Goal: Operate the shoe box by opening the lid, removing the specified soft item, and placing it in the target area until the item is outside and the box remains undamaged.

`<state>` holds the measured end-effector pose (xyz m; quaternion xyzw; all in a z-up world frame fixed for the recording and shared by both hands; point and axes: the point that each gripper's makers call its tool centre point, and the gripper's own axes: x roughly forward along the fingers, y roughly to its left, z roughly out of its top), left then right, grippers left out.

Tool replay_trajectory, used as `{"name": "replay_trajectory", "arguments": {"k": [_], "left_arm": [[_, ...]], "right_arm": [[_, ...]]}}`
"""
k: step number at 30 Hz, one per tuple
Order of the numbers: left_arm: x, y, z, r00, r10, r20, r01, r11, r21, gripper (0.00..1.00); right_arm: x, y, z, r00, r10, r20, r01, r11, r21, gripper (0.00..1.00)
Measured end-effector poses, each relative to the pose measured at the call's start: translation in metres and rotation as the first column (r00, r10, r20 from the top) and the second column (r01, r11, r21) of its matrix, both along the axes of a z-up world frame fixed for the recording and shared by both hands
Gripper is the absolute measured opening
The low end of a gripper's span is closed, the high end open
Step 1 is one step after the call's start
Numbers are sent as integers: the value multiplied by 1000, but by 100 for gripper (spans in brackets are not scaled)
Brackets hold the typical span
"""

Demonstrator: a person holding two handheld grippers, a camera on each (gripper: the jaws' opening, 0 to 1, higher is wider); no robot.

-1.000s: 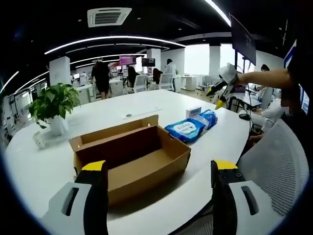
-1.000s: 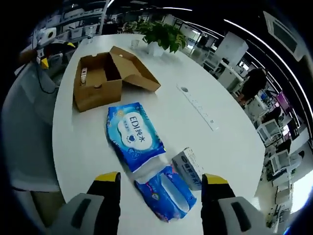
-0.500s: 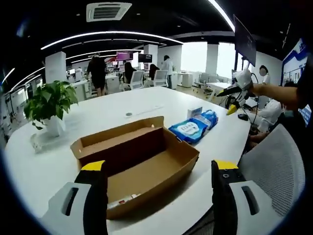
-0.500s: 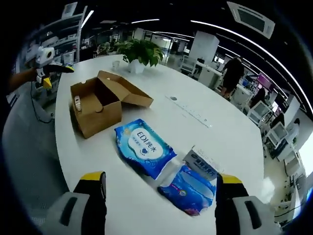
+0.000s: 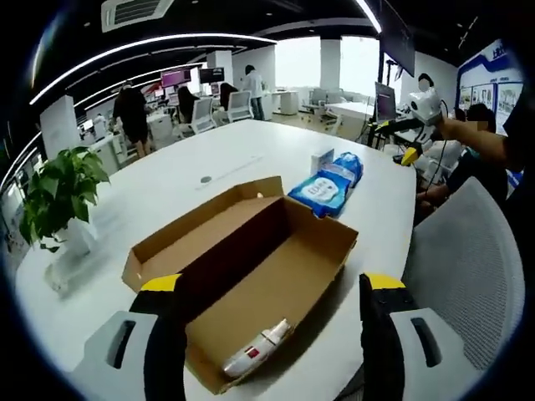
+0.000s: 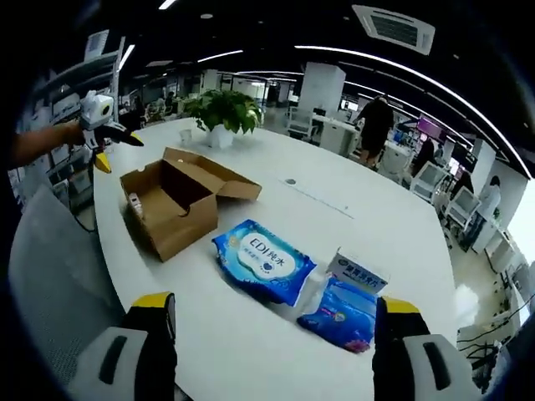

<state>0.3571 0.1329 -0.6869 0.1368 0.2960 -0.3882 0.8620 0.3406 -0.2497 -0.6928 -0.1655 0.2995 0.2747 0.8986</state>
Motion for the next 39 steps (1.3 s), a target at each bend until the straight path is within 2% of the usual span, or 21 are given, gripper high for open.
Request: {"name": "replay_trajectory", "arguments": {"k": [3, 6, 9, 12, 16, 20, 32, 36, 37, 38, 39], "left_arm": [[6, 3, -4, 999, -23, -32, 24, 1000, 18, 84], [10, 5, -5, 998, -45, -40, 47, 998, 39, 84], [13, 8, -8, 995, -75, -67, 79, 995, 65, 78], [16, 12, -16, 988, -107, -109, 119, 987, 109, 70], [20, 15, -26, 980, -130, -149, 151, 979, 139, 65], [21, 17, -40, 967, -166, -194, 204, 960, 194, 66], [18, 19, -72, 912, -280, -298, 373, 870, 324, 59], [18, 18, -85, 881, -318, -350, 441, 820, 365, 57], [16, 17, -88, 865, -337, -371, 471, 800, 372, 57], [16, 16, -90, 856, -349, -381, 488, 789, 373, 57], [14, 15, -93, 839, -368, -401, 518, 766, 382, 57]], "right_arm": [[-5, 3, -3, 1000, 2, -2, -2, 1000, -9, 99], [-13, 10, -2, 1000, -11, 2, 11, 1000, 19, 99], [-22, 20, -4, 1000, -10, 0, 10, 1000, 29, 99], [-29, 28, -7, 1000, -2, -6, 2, 999, 34, 99], [-36, 34, -10, 1000, 13, -15, -13, 1000, 26, 99], [-43, 41, -12, 1000, 15, -26, -14, 999, 42, 99], [-60, 54, -16, 1000, -4, -26, 6, 999, 45, 99], [-67, 54, -18, 999, -16, -29, 18, 999, 47, 99], [-69, 54, -18, 999, -19, -29, 20, 999, 48, 99], [-69, 54, -18, 999, -20, -30, 21, 999, 48, 99], [-71, 53, -19, 999, -26, -32, 28, 998, 48, 99]]}}
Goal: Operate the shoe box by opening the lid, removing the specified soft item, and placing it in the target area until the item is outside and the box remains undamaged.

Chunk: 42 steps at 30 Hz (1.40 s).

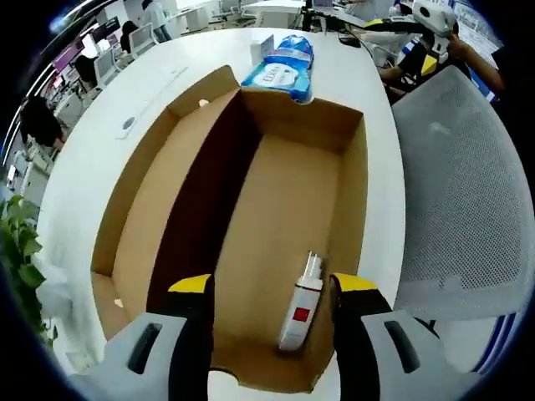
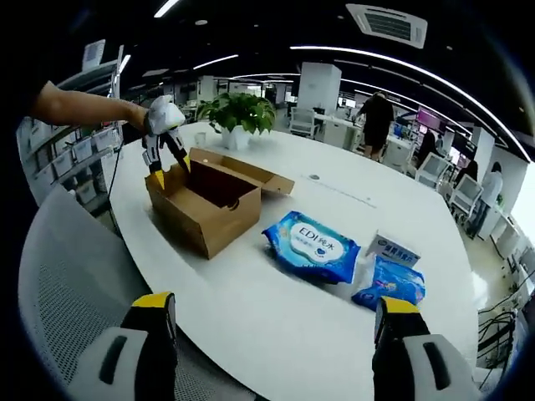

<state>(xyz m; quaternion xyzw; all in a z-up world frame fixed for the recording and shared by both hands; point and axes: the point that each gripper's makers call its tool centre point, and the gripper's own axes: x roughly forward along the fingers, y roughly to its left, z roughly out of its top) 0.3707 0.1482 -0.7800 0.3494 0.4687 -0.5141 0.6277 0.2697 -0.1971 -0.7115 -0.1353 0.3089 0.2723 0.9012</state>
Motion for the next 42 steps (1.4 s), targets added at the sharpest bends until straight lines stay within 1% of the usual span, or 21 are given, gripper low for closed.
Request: {"name": "replay_trajectory", "arguments": {"k": [3, 5, 7, 10, 13, 14, 16, 21, 26, 30, 31, 33, 36, 42], "left_arm": [[-3, 1, -7, 997, -75, -17, 76, 996, 54, 57], [-5, 4, -12, 991, -125, -38, 128, 987, 92, 56], [-5, 5, -18, 988, -147, -53, 152, 981, 118, 56], [-5, 5, -24, 984, -166, -71, 174, 976, 130, 55], [-9, 6, -31, 974, -200, -101, 214, 966, 145, 54], [-12, 7, -34, 967, -225, -122, 242, 958, 153, 54], [-14, 9, -40, 960, -244, -140, 265, 950, 162, 52], [-13, 7, -46, 961, -233, -151, 256, 954, 156, 51], [-16, 7, -50, 961, -221, -167, 247, 957, 152, 51], [-13, 5, -51, 965, -212, -156, 235, 961, 144, 52], [-12, 6, -52, 967, -212, -145, 233, 961, 147, 50], [-11, 8, -53, 967, -210, -143, 232, 960, 155, 46], [-13, 14, -54, 969, -198, -150, 222, 960, 169, 47], [-12, 20, -55, 975, -167, -146, 192, 966, 173, 46]], "right_arm": [[-3, -3, 0, 1000, -24, -1, 24, 1000, 13, 99], [-5, -4, 1, 999, -41, 0, 41, 999, 29, 99], [-7, -5, 0, 999, -47, -2, 47, 998, 32, 99], [-10, -9, -3, 998, -57, -10, 57, 998, 23, 99], [-11, -13, -4, 997, -75, -13, 75, 997, 24, 99], [-11, -14, -2, 996, -85, -11, 85, 996, 33, 99], [-11, -15, -2, 995, -95, -13, 96, 995, 41, 99], [-13, -19, -5, 994, -105, -17, 105, 994, 24, 99], [-14, -22, -6, 993, -116, -22, 116, 993, 28, 99], [-14, -22, -5, 993, -118, -22, 119, 992, 31, 99], [-14, -21, -5, 993, -117, -23, 118, 993, 31, 99], [-13, -21, -4, 993, -118, -21, 119, 992, 37, 99], [-13, -20, -3, 993, -117, -20, 117, 992, 39, 99], [-13, -20, -3, 993, -114, -21, 114, 993, 40, 98]]}}
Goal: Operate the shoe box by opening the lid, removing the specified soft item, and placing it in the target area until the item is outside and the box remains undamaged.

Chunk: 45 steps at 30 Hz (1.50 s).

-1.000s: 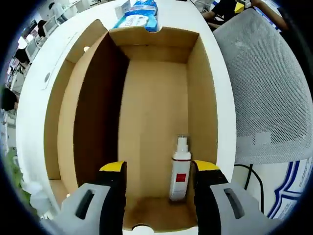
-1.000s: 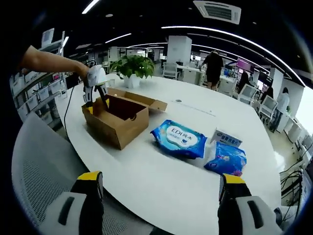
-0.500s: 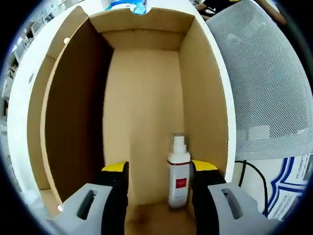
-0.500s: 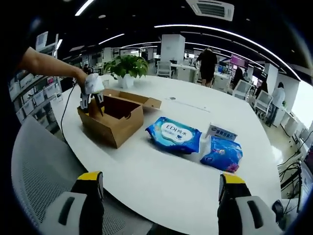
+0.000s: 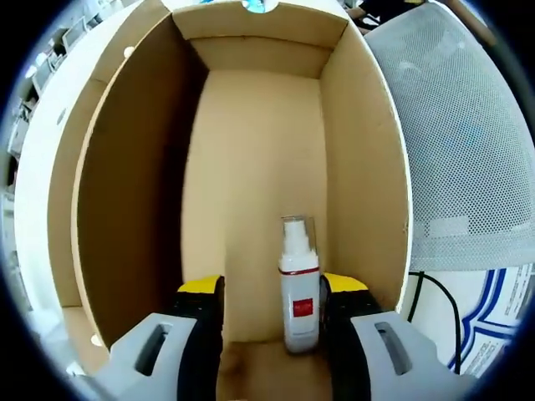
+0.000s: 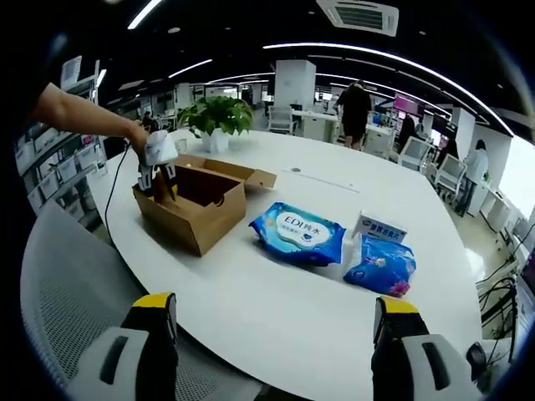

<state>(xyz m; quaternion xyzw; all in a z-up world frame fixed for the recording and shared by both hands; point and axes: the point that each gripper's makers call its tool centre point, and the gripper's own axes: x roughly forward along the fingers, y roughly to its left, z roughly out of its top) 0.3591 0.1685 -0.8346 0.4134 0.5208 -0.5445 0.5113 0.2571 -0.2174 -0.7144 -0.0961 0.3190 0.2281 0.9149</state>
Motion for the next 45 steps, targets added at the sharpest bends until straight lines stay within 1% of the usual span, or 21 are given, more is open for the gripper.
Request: {"name": "replay_trajectory", "arguments": {"k": [6, 11, 13, 16, 17, 22, 27, 29, 33, 36, 42, 45], "left_arm": [[-4, 5, -7, 1000, 14, 3, -14, 1000, 7, 42], [-8, 6, -11, 1000, 3, -8, -2, 1000, 4, 39], [-10, 5, -11, 1000, -13, -12, 13, 1000, -6, 36], [-11, 5, -13, 998, -56, 7, 56, 998, -12, 27], [-9, 6, -13, 998, -62, 22, 63, 998, -9, 26], [-8, 6, -13, 997, -69, 34, 69, 998, -8, 25], [-9, 7, -13, 998, -47, 45, 47, 999, 2, 24], [-9, 6, -13, 998, -47, 49, 47, 999, 1, 23], [-7, 4, -11, 998, -13, 63, 13, 1000, -5, 22], [-7, 3, -10, 998, -3, 68, 3, 1000, -7, 22], [-1, -1, -2, 995, 35, 92, -33, 999, -24, 20], [0, -3, 3, 994, 50, 95, -47, 998, -34, 20]], "right_arm": [[1, 4, 0, 1000, 7, 6, -7, 1000, 7, 97], [2, 6, 0, 1000, 11, 11, -11, 1000, 13, 96], [1, 5, -1, 1000, 8, 7, -8, 1000, 14, 96], [1, 6, -1, 1000, 6, 8, -6, 1000, 19, 96], [0, 6, -1, 1000, 5, 7, -5, 1000, 22, 95], [0, 8, -2, 1000, 7, 6, -7, 1000, 24, 95], [-1, 10, -2, 1000, 6, 7, -6, 999, 35, 94], [-1, 10, -1, 1000, 5, 10, -6, 999, 38, 94], [-1, 10, 1, 1000, 2, 12, -3, 999, 48, 93], [0, 11, 2, 1000, 2, 13, -2, 999, 55, 93], [2, 13, 5, 1000, 3, 20, -4, 998, 61, 93], [4, 14, 6, 1000, 6, 25, -7, 998, 64, 92]]}}
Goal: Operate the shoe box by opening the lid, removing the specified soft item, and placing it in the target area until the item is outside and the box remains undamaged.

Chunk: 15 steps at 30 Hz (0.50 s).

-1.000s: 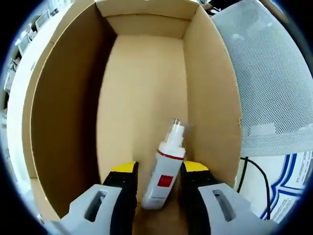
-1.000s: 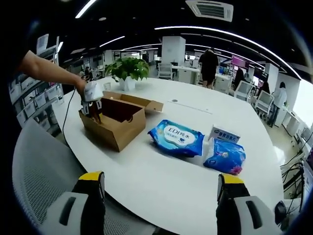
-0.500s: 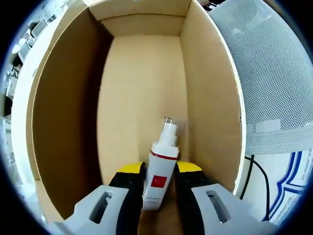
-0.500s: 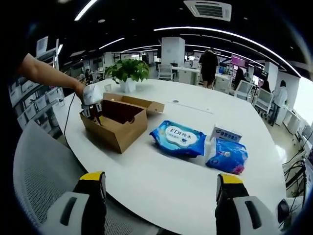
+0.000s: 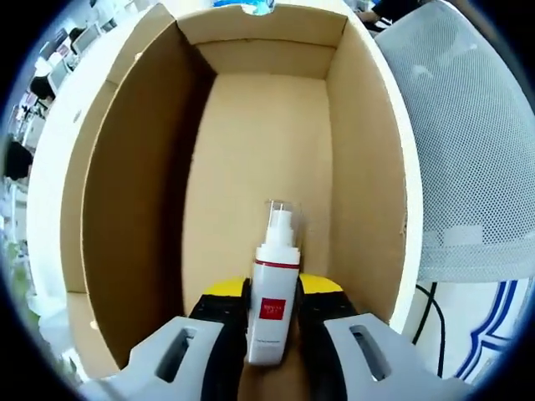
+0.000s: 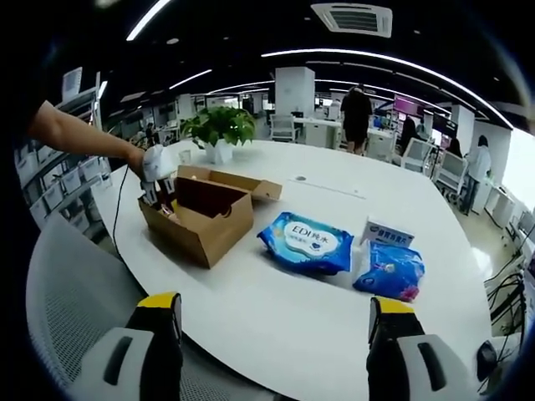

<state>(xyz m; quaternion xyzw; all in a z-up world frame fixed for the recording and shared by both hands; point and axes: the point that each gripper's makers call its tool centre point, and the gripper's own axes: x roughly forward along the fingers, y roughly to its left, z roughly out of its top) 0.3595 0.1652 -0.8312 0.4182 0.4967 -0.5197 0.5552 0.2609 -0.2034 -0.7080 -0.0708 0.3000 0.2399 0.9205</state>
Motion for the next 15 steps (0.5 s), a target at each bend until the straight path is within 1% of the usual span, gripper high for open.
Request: {"name": "replay_trajectory", "arguments": {"k": [7, 11, 15], "left_arm": [[4, -9, 14, 999, 35, 29, -34, 999, -39, 20], [5, -13, 21, 998, 39, 44, -36, 997, -61, 20], [7, -19, 30, 997, 37, 73, -30, 996, -89, 20]], "right_arm": [[3, 5, 2, 1000, 9, 2, -9, 1000, 4, 92], [5, 9, 3, 1000, 15, 3, -15, 1000, 8, 92], [7, 14, 5, 1000, 23, 4, -23, 1000, 16, 91]]}}
